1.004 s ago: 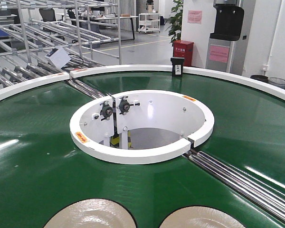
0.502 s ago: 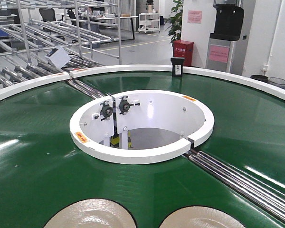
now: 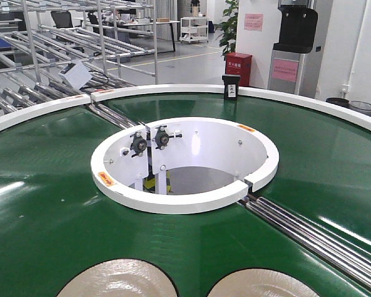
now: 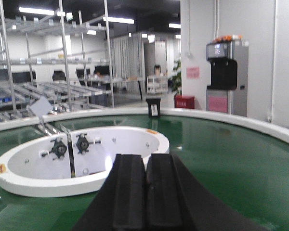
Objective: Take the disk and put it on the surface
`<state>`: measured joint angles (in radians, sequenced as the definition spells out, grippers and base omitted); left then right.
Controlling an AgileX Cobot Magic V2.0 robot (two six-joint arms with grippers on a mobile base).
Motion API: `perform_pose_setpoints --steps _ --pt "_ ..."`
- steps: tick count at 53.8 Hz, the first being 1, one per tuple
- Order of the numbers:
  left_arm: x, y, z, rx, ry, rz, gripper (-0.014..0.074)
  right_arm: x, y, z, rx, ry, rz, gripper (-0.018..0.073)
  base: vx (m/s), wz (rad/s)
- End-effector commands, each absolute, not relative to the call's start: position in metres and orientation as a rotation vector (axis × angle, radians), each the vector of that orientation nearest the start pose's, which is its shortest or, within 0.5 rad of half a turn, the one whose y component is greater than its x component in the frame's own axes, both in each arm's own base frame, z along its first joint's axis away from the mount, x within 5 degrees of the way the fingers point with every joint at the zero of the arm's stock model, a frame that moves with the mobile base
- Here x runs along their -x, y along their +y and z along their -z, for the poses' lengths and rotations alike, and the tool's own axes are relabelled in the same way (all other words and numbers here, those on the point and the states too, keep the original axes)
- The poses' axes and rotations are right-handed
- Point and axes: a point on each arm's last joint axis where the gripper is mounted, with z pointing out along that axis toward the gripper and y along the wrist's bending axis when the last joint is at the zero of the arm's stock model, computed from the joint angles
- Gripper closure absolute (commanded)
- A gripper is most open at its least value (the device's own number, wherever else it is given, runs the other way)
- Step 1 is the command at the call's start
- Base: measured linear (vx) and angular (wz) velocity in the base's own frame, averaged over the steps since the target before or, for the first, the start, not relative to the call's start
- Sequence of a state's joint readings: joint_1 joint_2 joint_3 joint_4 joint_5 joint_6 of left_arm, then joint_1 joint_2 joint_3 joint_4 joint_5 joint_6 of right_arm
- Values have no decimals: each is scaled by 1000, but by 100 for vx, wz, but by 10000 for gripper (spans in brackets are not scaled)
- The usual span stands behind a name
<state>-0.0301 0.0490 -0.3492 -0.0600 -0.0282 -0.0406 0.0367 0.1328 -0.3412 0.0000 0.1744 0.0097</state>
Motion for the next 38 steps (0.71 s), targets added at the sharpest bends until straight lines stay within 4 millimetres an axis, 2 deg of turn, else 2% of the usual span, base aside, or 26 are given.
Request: perform_pose_setpoints --steps 1,5,10,26,32,38 --pt "-27 -1 -368 -5 1164 52 598 -59 2 -334 33 1452 -22 568 0 0" --pt "-38 -2 -381 -23 1237 32 597 -75 3 -336 35 1513 -22 568 0 0" --pt "-60 -3 -379 -27 1348 32 594 -96 4 -328 31 1615 -30 566 0 0" --pt "-132 -5 -334 -29 1682 31 581 -138 5 -302 33 1835 -29 540 0 0" --pt "-154 -5 -314 -29 1803 31 564 -146 6 -295 34 1884 -28 505 0 0" --pt "-172 -6 -301 -29 1867 29 508 -152 6 -290 35 1919 -27 438 0 0"
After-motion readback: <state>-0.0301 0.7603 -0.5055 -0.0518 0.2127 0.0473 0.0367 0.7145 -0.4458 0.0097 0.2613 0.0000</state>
